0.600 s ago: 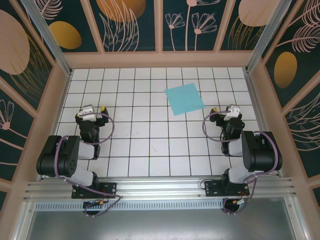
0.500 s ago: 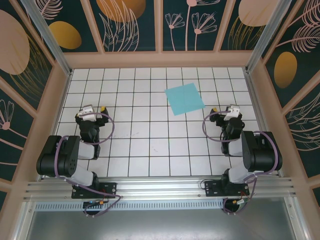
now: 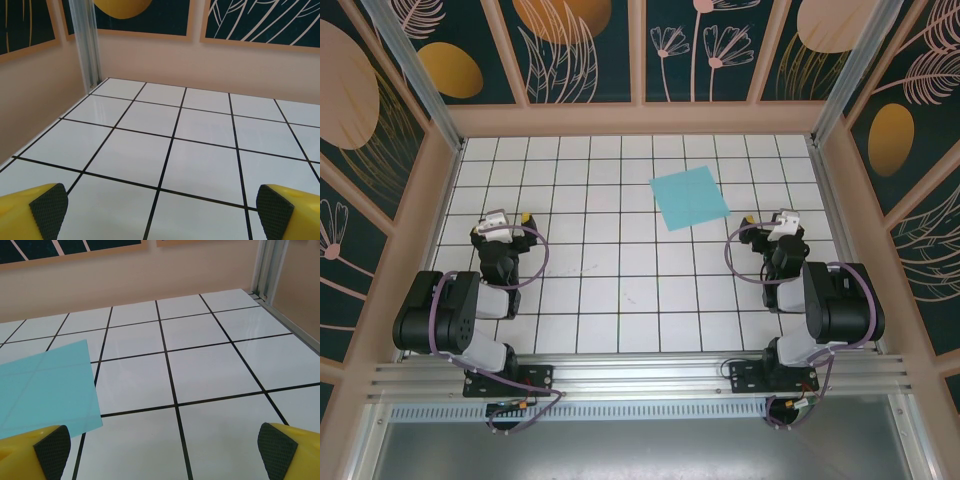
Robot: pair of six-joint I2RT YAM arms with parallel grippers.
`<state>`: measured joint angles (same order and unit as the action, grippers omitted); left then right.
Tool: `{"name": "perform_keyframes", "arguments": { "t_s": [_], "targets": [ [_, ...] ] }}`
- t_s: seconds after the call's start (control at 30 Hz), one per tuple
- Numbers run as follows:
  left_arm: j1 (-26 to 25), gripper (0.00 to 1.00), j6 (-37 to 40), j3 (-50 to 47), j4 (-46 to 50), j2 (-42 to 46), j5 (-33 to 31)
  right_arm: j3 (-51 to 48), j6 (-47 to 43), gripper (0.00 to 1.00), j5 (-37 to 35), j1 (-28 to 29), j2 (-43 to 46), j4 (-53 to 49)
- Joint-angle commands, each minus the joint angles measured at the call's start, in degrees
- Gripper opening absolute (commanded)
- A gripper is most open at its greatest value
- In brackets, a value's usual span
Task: Fold a paper plane with a square sheet of paper (pick it up from the middle)
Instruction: Move the square sheet of paper to the center of the table.
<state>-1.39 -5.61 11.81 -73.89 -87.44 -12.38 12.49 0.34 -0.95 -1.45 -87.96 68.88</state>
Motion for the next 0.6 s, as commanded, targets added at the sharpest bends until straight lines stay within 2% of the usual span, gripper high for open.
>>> {"name": "perform_keyframes", "arguments": {
  "t_s": [0.0,0.27,0.4,0.47,0.57],
  "targets": [
    [0.4,0.98,1.0,0.9,-1.0,0.1,2.4,0.9,0.6,0.99,1.2,-0.3,-0.4,2.5],
    [0.4,0.98,1.5,-1.8,-3.3,3.2,4.4,2.0,-0.3,0.99,4.2,-0.6,0.6,-0.2],
    [0.4,0.98,-0.1,-0.6,4.9,9.4,1.7,3.1,-0.9,0.99,3.9,0.0,3.1,-4.2],
    [0.4,0.98,-1.2,0.3,10.5,13.2,1.0,6.8,0.9,0.99,1.8,0.2,6.9,-14.6],
    [0.4,0.99,-4.0,0.8,15.6,18.8,0.6,17.5,8.0,0.99,0.4,0.0,8.7,-38.2]
  ]
}}
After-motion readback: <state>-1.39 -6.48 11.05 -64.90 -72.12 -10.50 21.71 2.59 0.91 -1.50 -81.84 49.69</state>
